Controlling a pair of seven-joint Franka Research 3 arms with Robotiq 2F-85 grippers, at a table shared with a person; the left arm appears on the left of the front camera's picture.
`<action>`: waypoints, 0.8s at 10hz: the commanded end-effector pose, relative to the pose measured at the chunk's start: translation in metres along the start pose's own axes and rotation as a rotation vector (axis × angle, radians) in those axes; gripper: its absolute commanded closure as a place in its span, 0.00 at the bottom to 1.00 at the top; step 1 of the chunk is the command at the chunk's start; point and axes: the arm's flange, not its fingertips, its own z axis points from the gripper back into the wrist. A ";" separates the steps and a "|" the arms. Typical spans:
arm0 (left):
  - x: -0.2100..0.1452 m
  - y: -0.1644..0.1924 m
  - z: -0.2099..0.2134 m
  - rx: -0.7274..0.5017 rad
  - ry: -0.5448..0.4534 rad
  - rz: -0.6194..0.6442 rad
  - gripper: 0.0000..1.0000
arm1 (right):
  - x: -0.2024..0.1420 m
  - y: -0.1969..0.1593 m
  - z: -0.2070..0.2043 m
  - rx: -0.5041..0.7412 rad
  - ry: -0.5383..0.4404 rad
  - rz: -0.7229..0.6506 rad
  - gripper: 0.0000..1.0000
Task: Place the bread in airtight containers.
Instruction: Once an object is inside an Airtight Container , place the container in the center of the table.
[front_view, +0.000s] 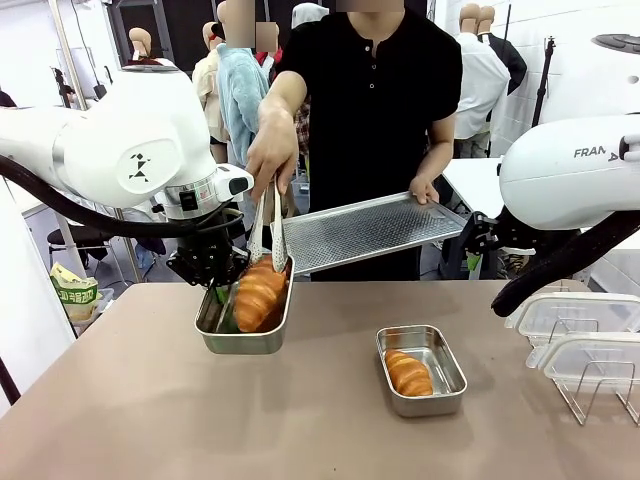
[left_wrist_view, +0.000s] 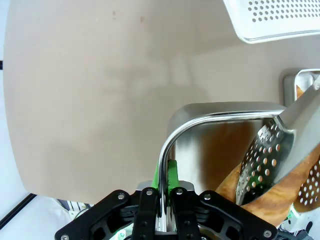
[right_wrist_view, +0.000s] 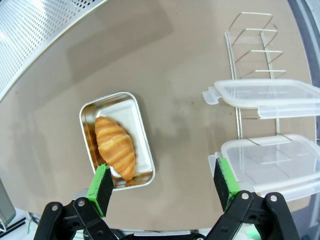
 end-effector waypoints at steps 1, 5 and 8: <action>0.000 0.001 0.003 -0.001 -0.006 -0.001 1.00 | 0.000 0.000 0.000 -0.005 0.000 0.000 0.00; 0.000 0.001 0.003 -0.001 -0.006 -0.001 1.00 | 0.000 0.000 0.000 -0.005 0.000 0.000 0.00; 0.000 0.001 0.003 -0.001 -0.006 -0.001 1.00 | 0.000 0.000 0.000 -0.005 0.000 0.000 0.00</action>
